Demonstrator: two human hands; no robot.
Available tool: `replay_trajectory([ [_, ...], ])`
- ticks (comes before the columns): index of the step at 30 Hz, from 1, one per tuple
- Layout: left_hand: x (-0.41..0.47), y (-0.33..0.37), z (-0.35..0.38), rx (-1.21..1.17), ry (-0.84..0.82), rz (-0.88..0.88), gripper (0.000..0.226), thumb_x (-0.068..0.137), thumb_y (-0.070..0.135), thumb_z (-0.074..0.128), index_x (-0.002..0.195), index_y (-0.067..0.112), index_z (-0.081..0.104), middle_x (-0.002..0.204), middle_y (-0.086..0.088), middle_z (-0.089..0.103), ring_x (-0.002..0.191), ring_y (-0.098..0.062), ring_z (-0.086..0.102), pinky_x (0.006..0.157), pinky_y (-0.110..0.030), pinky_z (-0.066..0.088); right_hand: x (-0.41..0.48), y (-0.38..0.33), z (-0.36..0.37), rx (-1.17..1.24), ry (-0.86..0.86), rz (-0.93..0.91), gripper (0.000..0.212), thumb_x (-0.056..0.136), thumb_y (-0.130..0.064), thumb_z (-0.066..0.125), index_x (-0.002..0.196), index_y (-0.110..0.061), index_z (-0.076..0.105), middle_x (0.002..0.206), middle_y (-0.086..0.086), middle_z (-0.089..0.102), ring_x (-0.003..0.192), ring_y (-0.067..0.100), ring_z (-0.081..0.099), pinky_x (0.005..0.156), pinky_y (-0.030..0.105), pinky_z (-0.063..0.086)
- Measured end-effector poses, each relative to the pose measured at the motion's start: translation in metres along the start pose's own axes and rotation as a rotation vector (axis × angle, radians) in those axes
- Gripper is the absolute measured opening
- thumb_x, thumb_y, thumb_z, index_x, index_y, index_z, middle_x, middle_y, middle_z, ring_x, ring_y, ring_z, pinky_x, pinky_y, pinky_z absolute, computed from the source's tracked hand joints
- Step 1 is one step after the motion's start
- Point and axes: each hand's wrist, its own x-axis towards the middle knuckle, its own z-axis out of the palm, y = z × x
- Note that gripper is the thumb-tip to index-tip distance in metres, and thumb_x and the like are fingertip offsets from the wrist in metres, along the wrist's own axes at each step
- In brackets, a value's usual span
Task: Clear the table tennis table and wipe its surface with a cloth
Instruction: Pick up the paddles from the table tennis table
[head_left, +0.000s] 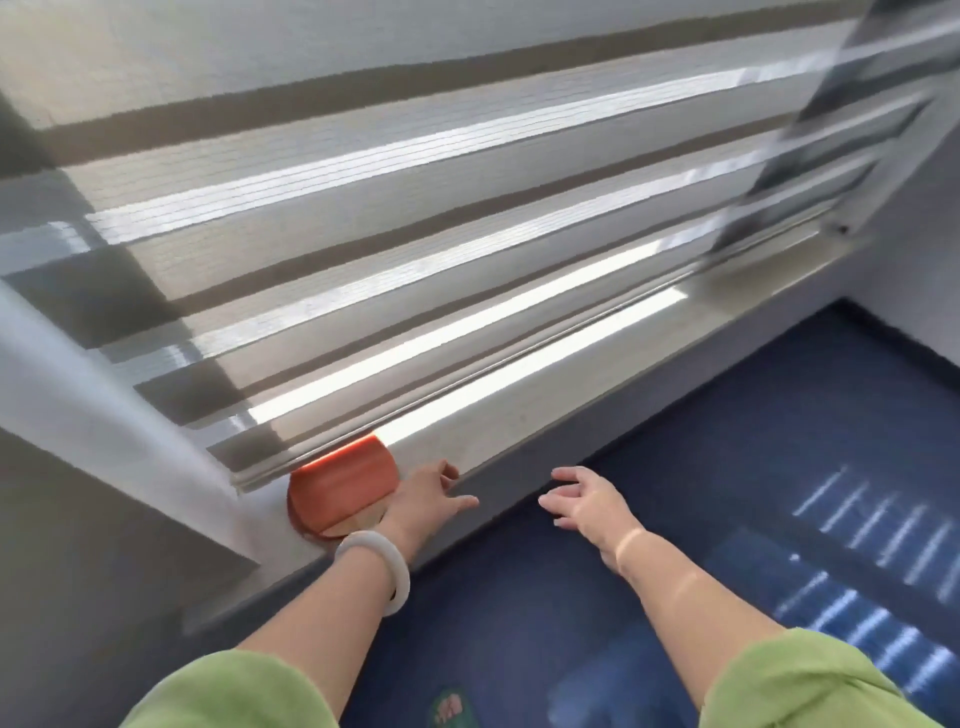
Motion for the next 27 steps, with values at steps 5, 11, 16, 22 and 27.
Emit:
replay_trajectory([
  [5, 0.005, 0.105, 0.067, 0.103, -0.146, 0.214, 0.052, 0.079, 0.039, 0.078, 0.122, 0.018, 0.058, 0.113, 0.002, 0.058, 0.099, -0.013, 0.054, 0.088, -0.023, 0.043, -0.047, 0.038, -0.107, 0.125, 0.224, 0.047, 0.046, 0.086, -0.009, 0.074, 0.128, -0.015, 0.055, 0.110, 0.005, 0.062, 0.094, 0.021, 0.063, 0.095, 0.034, 0.053],
  [11, -0.044, 0.221, 0.174, 0.219, -0.312, 0.450, 0.050, 0.082, 0.041, 0.073, 0.124, 0.023, 0.055, 0.118, 0.005, 0.050, 0.090, -0.006, 0.050, 0.075, -0.015, 0.037, -0.136, 0.110, -0.216, 0.186, 0.469, 0.067, 0.049, 0.083, -0.007, 0.075, 0.128, -0.012, 0.056, 0.104, 0.005, 0.059, 0.087, 0.018, 0.060, 0.090, 0.035, 0.054],
  [16, -0.103, 0.296, 0.263, 0.327, -0.453, 0.628, 0.053, 0.084, 0.037, 0.074, 0.128, 0.018, 0.053, 0.124, -0.001, 0.050, 0.109, -0.015, 0.052, 0.085, -0.020, 0.039, -0.220, 0.174, -0.284, 0.266, 0.645, 0.140, 0.052, 0.083, -0.002, 0.074, 0.130, -0.011, 0.055, 0.116, 0.010, 0.058, 0.099, 0.022, 0.060, 0.092, 0.034, 0.050],
  [22, -0.179, 0.360, 0.356, 0.462, -0.676, 0.841, 0.052, 0.084, 0.034, 0.075, 0.128, 0.014, 0.054, 0.126, -0.005, 0.052, 0.117, -0.021, 0.052, 0.096, -0.026, 0.042, -0.320, 0.246, -0.332, 0.429, 0.890, 0.240, 0.054, 0.083, -0.002, 0.073, 0.132, -0.013, 0.053, 0.121, 0.011, 0.059, 0.098, 0.021, 0.059, 0.092, 0.032, 0.048],
  [27, -0.233, 0.402, 0.424, 0.592, -0.860, 1.049, 0.050, 0.083, 0.030, 0.076, 0.127, 0.012, 0.058, 0.124, -0.005, 0.057, 0.114, -0.018, 0.056, 0.091, -0.018, 0.038, -0.390, 0.294, -0.338, 0.599, 1.109, 0.346, 0.053, 0.083, -0.005, 0.074, 0.131, -0.016, 0.055, 0.114, 0.005, 0.060, 0.091, 0.018, 0.060, 0.088, 0.032, 0.052],
])
